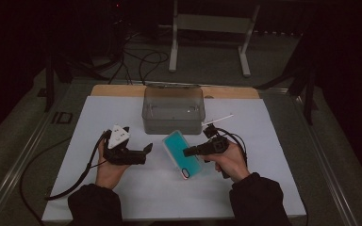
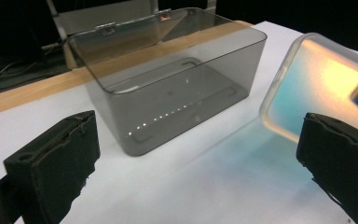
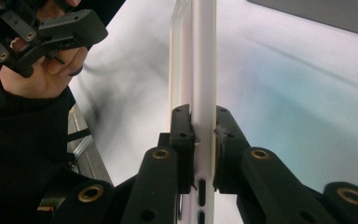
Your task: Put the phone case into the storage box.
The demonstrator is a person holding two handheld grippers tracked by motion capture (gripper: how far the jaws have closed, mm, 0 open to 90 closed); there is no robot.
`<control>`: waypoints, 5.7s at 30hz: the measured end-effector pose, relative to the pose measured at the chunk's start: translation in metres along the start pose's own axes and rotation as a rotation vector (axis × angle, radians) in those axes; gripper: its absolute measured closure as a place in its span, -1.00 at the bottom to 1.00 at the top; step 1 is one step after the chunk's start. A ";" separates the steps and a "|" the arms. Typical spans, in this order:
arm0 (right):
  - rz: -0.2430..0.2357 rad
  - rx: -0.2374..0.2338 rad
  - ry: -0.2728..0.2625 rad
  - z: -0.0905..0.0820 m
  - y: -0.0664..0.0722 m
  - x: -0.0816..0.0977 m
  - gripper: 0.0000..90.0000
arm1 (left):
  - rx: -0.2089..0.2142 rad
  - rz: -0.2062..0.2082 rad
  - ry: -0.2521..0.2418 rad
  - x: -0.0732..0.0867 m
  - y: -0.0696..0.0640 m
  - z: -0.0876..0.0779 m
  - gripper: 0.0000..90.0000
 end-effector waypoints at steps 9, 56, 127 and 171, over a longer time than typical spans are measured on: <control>0.009 0.021 -0.021 -0.003 0.001 -0.001 0.82 | -0.017 -0.037 0.005 0.020 0.010 -0.012 -0.99; 0.078 0.125 -0.145 -0.034 0.000 -0.023 0.82 | -0.127 -0.114 -0.044 0.096 0.028 -0.036 -0.99; 0.148 0.344 -0.226 -0.062 -0.011 -0.105 0.82 | -0.183 -0.149 -0.050 0.100 0.031 -0.029 -0.99; 0.251 0.498 -0.277 -0.056 -0.035 -0.140 0.82 | -0.175 -0.147 -0.053 0.100 0.029 -0.028 -0.99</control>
Point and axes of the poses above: each handheld gripper's, and its own axes: z roughly forward along the jaws, x roughly out of its underside, y roughly to its left, the point moved 4 cm from there along z, roughly forward along the jaws, and after that the axes turned 14 degrees about y, right-handed, at the moved point
